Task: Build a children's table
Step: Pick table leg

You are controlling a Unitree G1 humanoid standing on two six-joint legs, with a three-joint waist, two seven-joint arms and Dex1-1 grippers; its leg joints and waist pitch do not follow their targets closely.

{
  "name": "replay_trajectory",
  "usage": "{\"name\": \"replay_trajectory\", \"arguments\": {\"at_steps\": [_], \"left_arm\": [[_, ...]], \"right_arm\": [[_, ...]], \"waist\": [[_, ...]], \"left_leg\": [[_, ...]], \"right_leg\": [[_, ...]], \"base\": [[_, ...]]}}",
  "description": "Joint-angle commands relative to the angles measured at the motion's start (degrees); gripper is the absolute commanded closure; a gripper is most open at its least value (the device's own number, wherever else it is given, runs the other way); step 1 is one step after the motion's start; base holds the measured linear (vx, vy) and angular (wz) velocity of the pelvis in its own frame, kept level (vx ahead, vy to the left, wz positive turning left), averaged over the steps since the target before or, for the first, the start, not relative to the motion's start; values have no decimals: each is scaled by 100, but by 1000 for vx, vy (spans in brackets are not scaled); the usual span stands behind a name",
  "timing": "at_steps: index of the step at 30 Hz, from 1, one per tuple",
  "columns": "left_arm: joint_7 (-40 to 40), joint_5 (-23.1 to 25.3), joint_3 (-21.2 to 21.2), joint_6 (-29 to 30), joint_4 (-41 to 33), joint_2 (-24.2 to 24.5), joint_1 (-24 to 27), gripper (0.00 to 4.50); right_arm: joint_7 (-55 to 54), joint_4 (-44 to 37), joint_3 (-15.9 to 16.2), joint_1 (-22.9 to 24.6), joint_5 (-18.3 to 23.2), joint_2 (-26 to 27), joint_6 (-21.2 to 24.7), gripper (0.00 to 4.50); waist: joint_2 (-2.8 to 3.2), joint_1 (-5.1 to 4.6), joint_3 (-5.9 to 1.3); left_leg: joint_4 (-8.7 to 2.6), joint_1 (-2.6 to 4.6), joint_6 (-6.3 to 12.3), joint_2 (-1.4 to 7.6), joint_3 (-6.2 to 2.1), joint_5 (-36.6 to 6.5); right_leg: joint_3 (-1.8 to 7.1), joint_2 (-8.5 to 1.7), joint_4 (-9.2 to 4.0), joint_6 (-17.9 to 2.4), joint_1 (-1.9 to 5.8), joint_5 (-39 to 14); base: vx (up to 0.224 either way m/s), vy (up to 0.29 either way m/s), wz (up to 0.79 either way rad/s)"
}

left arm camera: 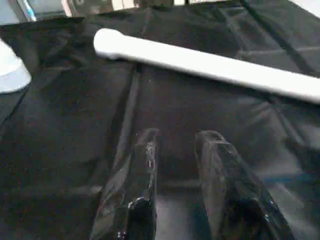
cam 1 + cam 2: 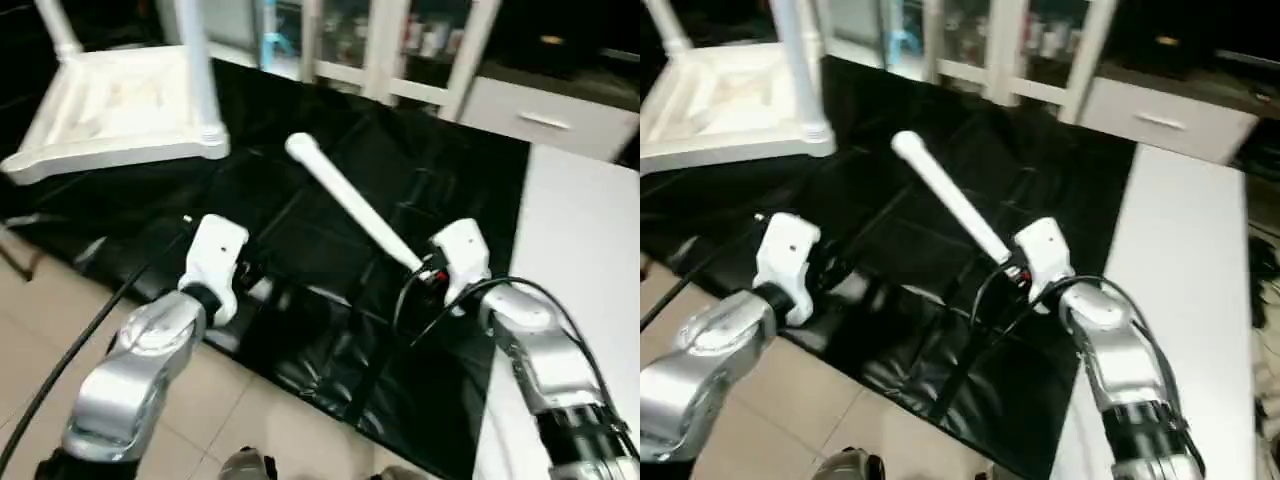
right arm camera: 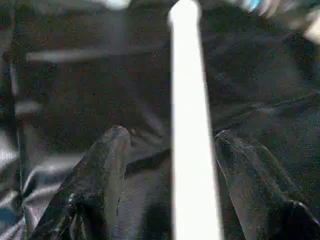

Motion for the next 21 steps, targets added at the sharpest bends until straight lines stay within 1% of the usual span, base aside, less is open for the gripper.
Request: {"name": "replay_trajectory", "arguments": {"at_steps": [1, 2, 3, 4, 5, 6, 7, 8, 9, 10, 11, 12, 13, 14, 15, 16, 17, 18, 19, 20, 21], "left_arm": [[173, 69, 195, -202, 95, -68, -42, 310], [196, 66, 228, -245, 104, -90, -40, 310], [328, 97, 335, -343, 136, -156, -9, 310], [328, 97, 335, -343, 136, -156, -9, 310], [428, 141, 377, -356, 165, -194, 24, 310], [443, 150, 382, -358, 175, -199, 28, 310], [484, 191, 393, -366, 221, -222, 36, 310], [532, 257, 365, -372, 238, -247, 37, 310], [540, 267, 365, -384, 255, -252, 34, 310], [560, 291, 366, -415, 300, -263, 24, 310], [605, 312, 347, -466, 341, -327, 6, 310], [641, 326, 345, -542, 412, -385, -10, 310], [698, 349, 344, -603, 481, -449, -18, 310], [756, 358, 342, -653, 537, -528, -15, 310], [777, 352, 341, -664, 549, -562, -12, 310], [788, 352, 343, -685, 547, -579, 10, 310], [806, 354, 337, -724, 531, -609, 67, 310], [809, 359, 324, -727, 502, -629, 115, 310], [817, 372, 317, -749, 511, -646, 149, 310], [824, 385, 309, -771, 523, -655, 165, 310], [844, 411, 301, -831, 573, -685, 191, 310]], "right_arm": [[-227, -650, -353, 170, 366, 82, 262, 157], [-276, -784, -411, 224, 427, 110, 314, 157], [-614, -1479, -705, 550, 686, 315, 633, 157], [-614, -1479, -705, 550, 686, 315, 633, 157], [-957, -2046, -909, 887, 753, 499, 809, 157], [-1008, -2109, -927, 934, 742, 525, 825, 157], [-1202, -2306, -972, 1102, 646, 602, 881, 157], [-1341, -2456, -1033, 1262, 583, 656, 936, 157], [-1381, -2483, -1045, 1296, 573, 678, 941, 157], [-1485, -2553, -1074, 1384, 546, 737, 954, 157], [-1670, -2561, -1123, 1569, 420, 806, 1138, 157], [-1845, -2560, -1143, 1716, 350, 872, 1304, 157], [-1974, -2540, -1164, 1843, 347, 961, 1336, 157], [-2104, -2582, -1159, 1945, 382, 1051, 1386, 157], [-2150, -2607, -1151, 1974, 390, 1085, 1412, 157], [-2181, -2628, -1119, 1973, 397, 1126, 1415, 157], [-2246, -2649, -1058, 1958, 406, 1211, 1410, 157], [-2296, -2663, -1025, 1938, 408, 1250, 1419, 157], [-2337, -2634, -997, 1885, 397, 1279, 1399, 157], [-2353, -2609, -995, 1853, 394, 1291, 1398, 157], [-2381, -2516, -989, 1758, 376, 1308, 1391, 157]], "waist": [[-29, -73, -414], [-34, -50, -427], [-83, -35, -480], [-83, -35, -480], [-107, 44, -512], [-96, 64, -505], [-48, 143, -535], [-11, 118, -523], [1, 105, -521], [147, 91, -528], [280, -143, -582], [367, -278, -604], [383, -329, -608], [314, -244, -542], [162, -197, -465], [162, -197, -465], [-150, -58, -481], [-129, 97, -493], [-106, -25, -504], [-222, -72, -447], [-194, -39, -468]], "left_leg": [[-525, 136, -122, 153, -95, -2123], [-482, 94, 90, 138, -44, -1862], [-390, 17, 394, 104, 5, -1426], [-390, 17, 394, 104, 5, -1426], [-135, -73, 836, 102, -62, -1031], [-22, -135, 952, 101, -102, -919], [247, -202, 1088, 162, -240, -789], [300, -299, 1174, 201, -379, -725], [212, -269, 1197, 187, -383, -762], [78, -223, 1248, 169, -404, -828], [-402, 182, 1753, 18, -239, -1044], [-521, 362, 1945, -41, -246, -1076], [-709, 586, 1184, 220, 197, -1561], [-974, 424, 604, 505, 402, -2401], [-1123, 423, 27, 726, 679, -3519], [-1123, 423, 27, 726, 679, -3519], [266, 988, -561, 247, 817, -3735], [894, 753, -184, 145, 453, -3205], [1192, -333, 228, -473, -512, -1679], [1048, -330, 122, -491, -643, -1418], [939, -114, 195, -529, -657, -1505]], "right_leg": [[190, -411, -656, -748, 139, -1822], [262, -519, -694, -784, 169, -1812], [363, -662, -764, -837, 274, -1754], [363, -662, -764, -837, 274, -1754], [548, -1043, -924, -885, 342, -1897], [629, -1199, -982, -839, 364, -2064], [815, -1530, -1077, -811, 366, -2402], [806, -1560, -1064, -912, 356, -2393], [700, -1440, -1051, -951, 327, -2422], [592, -1295, -999, -989, 308, -2406], [72, -416, -628, -833, 34, -1816], [-173, -92, -365, -726, -111, -1496], [-373, 34, 82, -407, -390, -1082], [-556, -146, 324, -190, -232, -734], [-614, -332, 381, -233, -135, -1123], [-614, -332, 381, -233, -135, -1123], [186, -1051, -1045, -227, -831, -3827], [1038, -1659, -1429, -167, -628, -4650], [1329, -1562, -998, -168, 382, -4775], [1239, -1181, -1014, -185, 321, -4652], [1287, -977, -1063, -398, 199, -4403]], "base": [[0, 0, 0], [0, 0, 0], [0, 0, 0], [0, 0, 0], [0, 0, 0], [32, 84, -7], [35, 146, -10], [35, 146, -10], [34, 221, -10], [30, 260, -2], [30, 260, -2], [6, 280, 9], [-22, 258, -14], [-22, 258, -14], [-49, 188, -42], [-68, 140, -34], [-68, 140, -34], [-37, 200, -44], [16, 242, -93], [16, 242, -93], [-36, 206, -75]]}}
